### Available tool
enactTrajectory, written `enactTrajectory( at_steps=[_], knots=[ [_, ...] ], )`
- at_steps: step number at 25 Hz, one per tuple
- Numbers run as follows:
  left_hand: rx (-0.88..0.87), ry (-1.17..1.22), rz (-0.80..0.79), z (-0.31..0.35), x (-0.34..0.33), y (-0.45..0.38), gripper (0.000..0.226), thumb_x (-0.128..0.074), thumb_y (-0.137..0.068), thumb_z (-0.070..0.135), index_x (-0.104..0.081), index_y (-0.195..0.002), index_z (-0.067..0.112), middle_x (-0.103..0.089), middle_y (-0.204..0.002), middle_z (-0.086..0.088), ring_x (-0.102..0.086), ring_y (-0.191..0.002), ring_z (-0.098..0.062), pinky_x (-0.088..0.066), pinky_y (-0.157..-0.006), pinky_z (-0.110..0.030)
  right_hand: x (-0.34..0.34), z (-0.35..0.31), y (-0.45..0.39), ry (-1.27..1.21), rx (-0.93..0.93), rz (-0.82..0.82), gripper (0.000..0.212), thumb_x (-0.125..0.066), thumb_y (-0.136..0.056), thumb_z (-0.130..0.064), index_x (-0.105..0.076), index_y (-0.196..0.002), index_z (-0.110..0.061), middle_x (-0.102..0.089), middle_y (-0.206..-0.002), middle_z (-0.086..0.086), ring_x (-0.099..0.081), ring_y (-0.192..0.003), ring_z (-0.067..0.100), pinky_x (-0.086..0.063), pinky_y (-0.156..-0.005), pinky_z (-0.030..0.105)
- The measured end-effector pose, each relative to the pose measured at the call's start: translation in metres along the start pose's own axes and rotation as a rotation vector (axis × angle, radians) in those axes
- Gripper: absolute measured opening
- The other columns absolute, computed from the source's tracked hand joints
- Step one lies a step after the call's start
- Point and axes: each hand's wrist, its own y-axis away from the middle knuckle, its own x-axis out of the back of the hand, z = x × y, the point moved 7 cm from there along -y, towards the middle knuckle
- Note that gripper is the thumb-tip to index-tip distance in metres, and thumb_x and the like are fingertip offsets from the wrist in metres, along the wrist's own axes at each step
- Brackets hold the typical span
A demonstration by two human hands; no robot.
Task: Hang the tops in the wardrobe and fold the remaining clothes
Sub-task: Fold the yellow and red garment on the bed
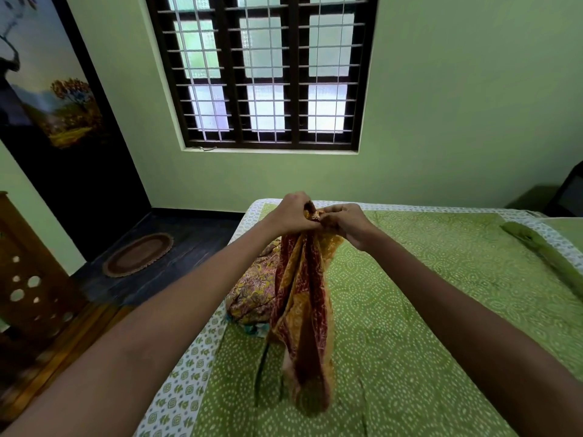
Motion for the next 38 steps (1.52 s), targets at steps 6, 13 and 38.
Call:
enactTrajectory(
  at_steps=[6, 13, 38],
  knots=[
    [-0.072, 0.045, 0.108, 0.002, 0.02, 0.007, 0.018, -0.059, -0.076, -0.006, -0.067, -0.092, -0.009, -0.064, -0.092, -0.02, -0.059, -0.083, -0.027, -0.038, -0.063, -0.015, 0.004, -0.016, -0.006, 1.244, 0.401, -0.037, 0.019, -0.063, -0.079, -0.015, -0.072, -0.095, -0.009, -0.066, -0.094, 0.012, -0.056, -0.093, 0.027, -0.042, -0.075, 0.031],
    [-0.066, 0.039, 0.29, -0.033, 0.074, 0.02, 0.017, -0.058, -0.074, -0.004, -0.07, -0.086, -0.008, -0.067, -0.088, -0.019, -0.061, -0.081, -0.025, -0.048, -0.076, -0.031, -0.044, 0.023, 0.06, 1.838, 1.054, -0.494, 0.016, -0.071, -0.055, -0.027, -0.071, -0.069, -0.02, -0.064, -0.088, 0.0, -0.06, -0.09, 0.02, -0.041, -0.092, 0.038],
    [0.082, 0.079, 0.22, 0.014, 0.034, -0.022, 0.01, -0.061, -0.074, -0.002, -0.069, -0.072, -0.008, -0.063, -0.068, -0.018, -0.053, -0.063, -0.023, -0.039, -0.059, -0.031, 0.13, -0.075, 0.07, 1.361, 0.387, 0.438, 0.026, -0.055, -0.089, -0.017, -0.069, -0.084, 0.005, -0.067, -0.086, 0.023, -0.062, -0.078, 0.037, -0.041, -0.061, 0.035]
  ],
)
